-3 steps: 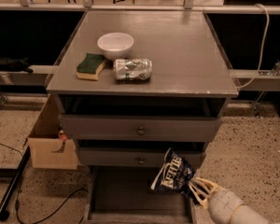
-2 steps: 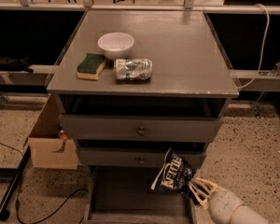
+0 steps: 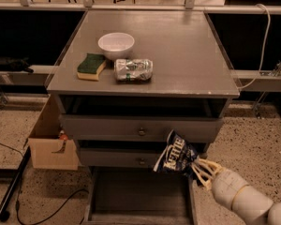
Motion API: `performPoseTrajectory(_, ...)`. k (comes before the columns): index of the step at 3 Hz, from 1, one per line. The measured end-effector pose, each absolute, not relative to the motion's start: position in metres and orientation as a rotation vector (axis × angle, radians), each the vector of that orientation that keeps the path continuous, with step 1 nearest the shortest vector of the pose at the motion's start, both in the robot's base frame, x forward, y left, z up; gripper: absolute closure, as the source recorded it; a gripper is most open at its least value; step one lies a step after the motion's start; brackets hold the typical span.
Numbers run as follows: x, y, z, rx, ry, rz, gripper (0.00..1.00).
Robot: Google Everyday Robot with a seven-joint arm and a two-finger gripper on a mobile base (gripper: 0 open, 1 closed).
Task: Pick blue chip bag from bottom drawer and place on counter
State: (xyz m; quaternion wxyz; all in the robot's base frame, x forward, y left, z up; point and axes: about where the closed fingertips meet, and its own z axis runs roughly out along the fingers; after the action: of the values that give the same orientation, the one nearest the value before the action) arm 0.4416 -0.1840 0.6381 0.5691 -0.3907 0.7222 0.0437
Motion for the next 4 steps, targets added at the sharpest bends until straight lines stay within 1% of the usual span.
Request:
performPoseTrajectory(2, 0.517, -0.197, 0.750, -0.996, 1.599, -0.036, 1.00)
performPoseTrajectory(3, 0.533, -0.211, 0.776, -1.021, 1.595, -0.101, 1.00)
performPoseTrajectory(4, 0.508, -0.223, 0.768, -0.978, 1.576, -0.039, 1.00)
